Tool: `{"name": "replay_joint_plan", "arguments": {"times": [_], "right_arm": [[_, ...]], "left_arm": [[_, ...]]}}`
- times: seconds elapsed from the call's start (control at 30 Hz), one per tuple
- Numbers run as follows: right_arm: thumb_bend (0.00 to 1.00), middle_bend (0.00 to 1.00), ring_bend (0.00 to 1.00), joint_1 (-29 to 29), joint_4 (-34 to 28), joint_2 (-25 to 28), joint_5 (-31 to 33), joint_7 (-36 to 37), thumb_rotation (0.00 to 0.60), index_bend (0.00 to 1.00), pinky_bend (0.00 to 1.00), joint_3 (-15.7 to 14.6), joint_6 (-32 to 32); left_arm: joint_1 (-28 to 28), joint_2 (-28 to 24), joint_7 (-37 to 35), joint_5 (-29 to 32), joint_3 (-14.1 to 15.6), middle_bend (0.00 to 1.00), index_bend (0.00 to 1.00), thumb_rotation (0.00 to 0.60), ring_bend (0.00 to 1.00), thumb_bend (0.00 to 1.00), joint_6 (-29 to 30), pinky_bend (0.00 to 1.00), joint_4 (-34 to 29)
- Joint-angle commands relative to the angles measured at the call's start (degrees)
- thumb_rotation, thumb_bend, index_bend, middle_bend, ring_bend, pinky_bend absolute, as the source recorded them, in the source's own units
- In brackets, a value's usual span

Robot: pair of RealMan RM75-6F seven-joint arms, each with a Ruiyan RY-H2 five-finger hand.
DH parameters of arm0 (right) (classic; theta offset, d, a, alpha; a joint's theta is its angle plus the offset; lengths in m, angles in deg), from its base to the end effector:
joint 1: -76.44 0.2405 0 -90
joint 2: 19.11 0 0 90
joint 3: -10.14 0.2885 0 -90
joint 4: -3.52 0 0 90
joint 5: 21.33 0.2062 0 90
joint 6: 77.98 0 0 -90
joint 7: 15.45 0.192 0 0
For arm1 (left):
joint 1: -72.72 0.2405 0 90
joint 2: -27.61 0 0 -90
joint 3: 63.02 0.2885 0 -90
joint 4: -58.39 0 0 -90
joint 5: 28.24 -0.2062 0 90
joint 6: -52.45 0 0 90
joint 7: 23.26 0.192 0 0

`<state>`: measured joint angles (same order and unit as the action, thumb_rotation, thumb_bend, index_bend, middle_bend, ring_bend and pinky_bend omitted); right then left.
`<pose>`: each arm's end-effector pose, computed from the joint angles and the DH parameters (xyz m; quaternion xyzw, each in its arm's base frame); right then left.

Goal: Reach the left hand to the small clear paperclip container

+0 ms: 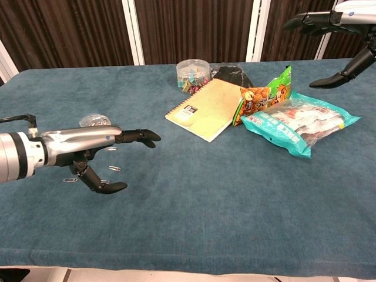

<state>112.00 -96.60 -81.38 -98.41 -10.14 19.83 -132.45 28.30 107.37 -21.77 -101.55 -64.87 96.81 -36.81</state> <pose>-0.1831 -0.3814 0.1091 0.7139 -0.4205 0.4180 0.3725 -0.1534 0.3459 -0.0427 -0.7970 -0.4486 -0.3243 0.2416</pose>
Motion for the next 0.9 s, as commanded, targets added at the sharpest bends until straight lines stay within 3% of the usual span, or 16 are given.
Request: {"name": "replay_joint_plan", "arguments": {"times": [0.03,0.17,0.23,0.33,0.4,0.5,0.6,0.67,0.8,0.9], "right_arm": [[0.16,0.0,0.0,0.0,-0.2,0.0,0.0,-0.1,0.6,0.0,0.0,-0.1,-0.1],[0.16,0.0,0.0,-0.2,-0.1,0.1,0.0,0.0,0.6,0.0,0.0,-0.2,-0.2],[0.16,0.0,0.0,-0.4,-0.1,0.3,-0.3,0.5,0.6,0.0,0.0,-0.4,-0.4],[0.16,0.0,0.0,-1.2,-0.1,1.0,-1.4,1.4,0.6,0.0,0.0,-0.9,-1.3],[0.16,0.0,0.0,-1.8,-0.1,1.5,-2.3,2.0,0.6,0.0,0.0,-1.3,-2.0],[0.16,0.0,0.0,-3.0,0.0,2.5,-4.3,3.5,0.6,0.0,0.0,-2.1,-3.6],[0.16,0.0,0.0,-4.7,0.6,3.6,-6.9,5.0,0.6,0.0,0.0,-3.5,-5.7],[0.16,0.0,0.0,-6.1,1.4,4.1,-8.8,5.9,0.6,0.0,0.0,-4.7,-7.4],[0.16,0.0,0.0,-7.9,3.0,4.7,-12.2,7.7,0.6,0.0,0.0,-6.8,-9.6],[0.16,0.0,0.0,-8.6,3.8,4.8,-13.6,8.8,0.6,0.0,0.0,-7.9,-10.2]], "left_arm": [[0.3,0.2,1.0,0.4,0.2,0.09,0.01,0.6,0.02,0.38,0.4,0.06,-0.3],[0.8,0.6,3.5,1.3,0.3,0.09,0.01,0.6,0.02,0.38,1.9,0.08,-0.7],[1.5,0.9,6.3,2.0,0.4,0.14,0.01,0.6,0.06,0.38,3.8,0.14,-1.1],[3.3,2.3,12.2,2.8,0.5,0.39,0.04,0.6,0.3,0.38,9.1,0.49,-1.4],[4.6,3.5,16.2,3.2,0.7,0.6,0.09,0.6,0.51,0.38,12.8,0.73,-1.2],[6.8,5.5,23.1,3.4,1.7,0.85,0.18,0.6,0.77,0.38,18.0,0.94,-0.2],[8.8,6.9,28.2,3.8,2.7,0.99,0.26,0.6,0.93,0.38,21.6,1.0,1.1],[10.5,7.8,29.5,3.8,3.0,1.0,0.32,0.6,0.98,0.38,24.2,1.0,2.2],[13.7,9.6,28.2,3.7,3.7,1.0,0.46,0.6,1.0,0.38,27.1,1.0,6.1],[14.9,10.4,28.8,4.8,3.6,1.0,0.5,0.6,1.0,0.39,27.3,1.0,8.9]]}}
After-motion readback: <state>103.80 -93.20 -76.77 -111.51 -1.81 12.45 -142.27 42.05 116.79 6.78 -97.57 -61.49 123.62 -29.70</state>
